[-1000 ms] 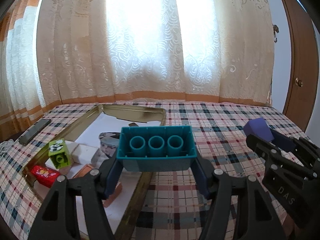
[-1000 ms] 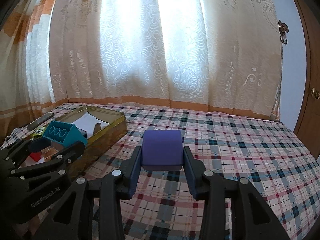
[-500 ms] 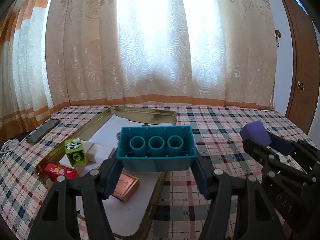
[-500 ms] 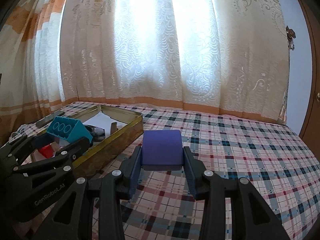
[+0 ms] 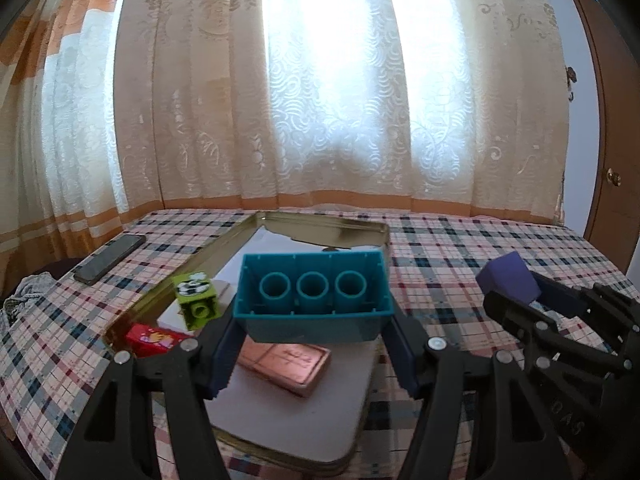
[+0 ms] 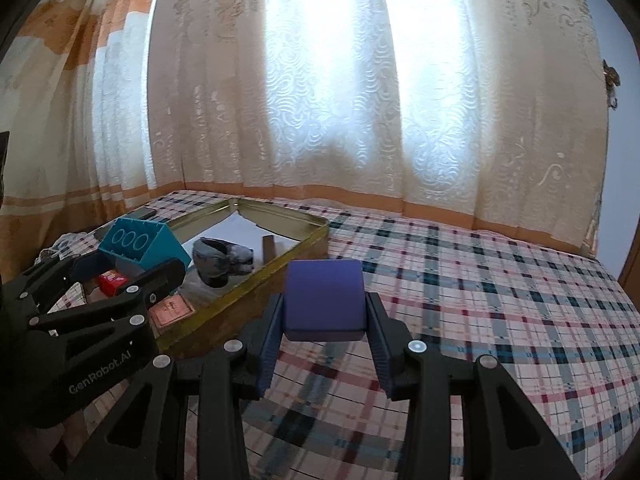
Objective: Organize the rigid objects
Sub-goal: 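Carry the purple cube and teal brick toward the gold tray with both grippers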
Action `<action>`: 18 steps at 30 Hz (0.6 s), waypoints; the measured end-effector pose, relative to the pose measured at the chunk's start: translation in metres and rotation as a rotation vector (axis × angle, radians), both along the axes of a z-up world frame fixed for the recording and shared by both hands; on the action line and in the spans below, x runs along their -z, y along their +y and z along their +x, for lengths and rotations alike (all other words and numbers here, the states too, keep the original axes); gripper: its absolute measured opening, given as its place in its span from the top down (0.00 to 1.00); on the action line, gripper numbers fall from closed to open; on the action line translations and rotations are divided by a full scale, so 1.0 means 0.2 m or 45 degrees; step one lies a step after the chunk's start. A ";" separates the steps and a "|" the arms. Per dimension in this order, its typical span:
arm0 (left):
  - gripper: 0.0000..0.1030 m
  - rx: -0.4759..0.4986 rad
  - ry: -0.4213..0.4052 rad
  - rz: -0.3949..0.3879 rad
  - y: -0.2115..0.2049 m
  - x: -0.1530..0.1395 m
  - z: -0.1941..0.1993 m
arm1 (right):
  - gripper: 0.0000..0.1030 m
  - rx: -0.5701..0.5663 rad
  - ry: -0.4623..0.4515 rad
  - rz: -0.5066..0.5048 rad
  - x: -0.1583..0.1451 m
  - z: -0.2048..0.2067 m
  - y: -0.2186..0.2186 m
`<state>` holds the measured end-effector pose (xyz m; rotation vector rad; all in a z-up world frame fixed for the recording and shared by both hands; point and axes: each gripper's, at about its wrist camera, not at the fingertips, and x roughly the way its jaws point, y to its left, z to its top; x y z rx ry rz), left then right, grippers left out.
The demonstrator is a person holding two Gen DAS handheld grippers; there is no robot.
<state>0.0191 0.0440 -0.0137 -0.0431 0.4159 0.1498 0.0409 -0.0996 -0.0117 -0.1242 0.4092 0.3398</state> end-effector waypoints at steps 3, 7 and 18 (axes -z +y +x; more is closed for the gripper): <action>0.38 -0.021 0.001 -0.004 0.05 0.00 -0.01 | 0.58 -0.030 0.011 -0.004 0.01 0.01 0.05; 0.38 -0.056 -0.008 -0.004 0.13 -0.01 -0.03 | 0.58 -0.057 0.009 -0.009 0.00 0.02 0.10; 0.38 -0.145 0.006 -0.014 0.31 -0.04 -0.04 | 0.58 -0.139 -0.009 -0.004 -0.10 0.03 0.21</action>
